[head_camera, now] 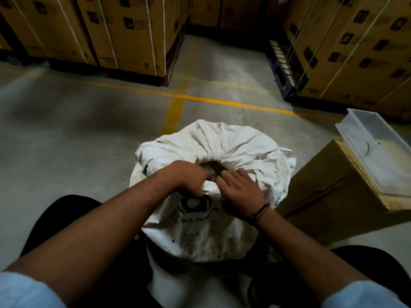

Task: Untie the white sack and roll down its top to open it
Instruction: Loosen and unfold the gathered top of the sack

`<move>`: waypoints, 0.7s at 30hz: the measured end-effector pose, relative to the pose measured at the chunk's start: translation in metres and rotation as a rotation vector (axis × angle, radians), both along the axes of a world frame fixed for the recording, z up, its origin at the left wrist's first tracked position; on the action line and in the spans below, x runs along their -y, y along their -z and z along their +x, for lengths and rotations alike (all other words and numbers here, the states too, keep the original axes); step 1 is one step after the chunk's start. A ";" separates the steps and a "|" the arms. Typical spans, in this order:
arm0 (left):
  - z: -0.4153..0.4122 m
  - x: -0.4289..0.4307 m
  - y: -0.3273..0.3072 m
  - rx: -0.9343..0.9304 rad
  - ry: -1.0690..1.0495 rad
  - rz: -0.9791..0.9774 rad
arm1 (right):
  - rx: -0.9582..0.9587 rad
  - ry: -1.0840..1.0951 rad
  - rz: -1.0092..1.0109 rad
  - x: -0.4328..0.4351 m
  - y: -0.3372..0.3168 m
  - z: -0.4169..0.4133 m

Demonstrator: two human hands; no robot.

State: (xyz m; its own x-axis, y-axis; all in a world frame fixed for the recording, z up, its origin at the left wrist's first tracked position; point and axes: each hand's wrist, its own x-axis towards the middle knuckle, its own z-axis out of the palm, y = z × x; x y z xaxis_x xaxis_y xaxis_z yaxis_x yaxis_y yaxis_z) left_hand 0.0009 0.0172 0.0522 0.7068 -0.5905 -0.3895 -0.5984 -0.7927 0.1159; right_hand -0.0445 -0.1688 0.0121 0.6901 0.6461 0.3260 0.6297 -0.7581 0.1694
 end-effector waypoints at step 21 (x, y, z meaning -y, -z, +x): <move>-0.007 -0.035 -0.007 -0.041 0.009 -0.147 | -0.297 0.318 -0.163 0.064 0.002 0.020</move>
